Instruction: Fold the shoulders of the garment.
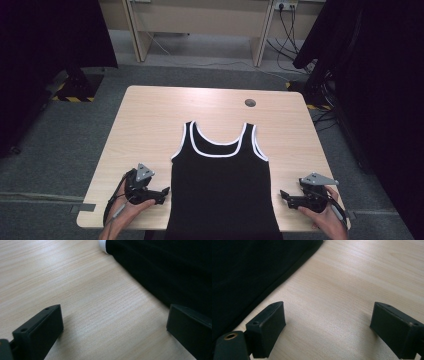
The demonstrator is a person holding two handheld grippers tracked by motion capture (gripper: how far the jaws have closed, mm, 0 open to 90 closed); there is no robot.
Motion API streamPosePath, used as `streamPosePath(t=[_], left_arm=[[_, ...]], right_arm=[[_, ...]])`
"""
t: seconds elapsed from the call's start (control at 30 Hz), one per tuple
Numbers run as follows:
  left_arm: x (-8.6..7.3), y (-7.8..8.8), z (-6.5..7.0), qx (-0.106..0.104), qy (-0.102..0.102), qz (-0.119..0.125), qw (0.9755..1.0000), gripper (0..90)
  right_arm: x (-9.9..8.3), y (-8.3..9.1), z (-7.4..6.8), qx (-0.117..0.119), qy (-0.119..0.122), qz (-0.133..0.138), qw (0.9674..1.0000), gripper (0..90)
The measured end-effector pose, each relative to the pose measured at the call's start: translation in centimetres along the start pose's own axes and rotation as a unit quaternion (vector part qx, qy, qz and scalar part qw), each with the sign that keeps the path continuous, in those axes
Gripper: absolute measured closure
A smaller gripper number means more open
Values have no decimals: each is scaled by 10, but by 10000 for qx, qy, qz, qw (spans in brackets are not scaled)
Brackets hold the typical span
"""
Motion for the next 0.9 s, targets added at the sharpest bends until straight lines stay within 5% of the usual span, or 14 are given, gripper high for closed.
streamPosePath(t=[0.4, 0.63, 0.9], left_arm=[[0, 0, -1, 10, 51, 4, 10000, 0], [4, 0, -7, -366, 260, 158, 9989, 0], [21, -7, -12, -351, 278, 296, 9986, 16]], right_arm=[[0, 0, 0, 9, 4, -11, 10000, 123], [0, 0, 0, 14, 20, -16, 10000, 118], [1, -1, 0, 12, 34, -19, 10000, 113]])
Point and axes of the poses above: each handheld gripper's, and its own axes: y roughly backward along the jaws, x roughly out of its top, z roughly to its right, the point moved 4 cm from there along -y, roughly forward along the jaws, and after that the axes turned 1 degree about -z, right-handed, at the moved point
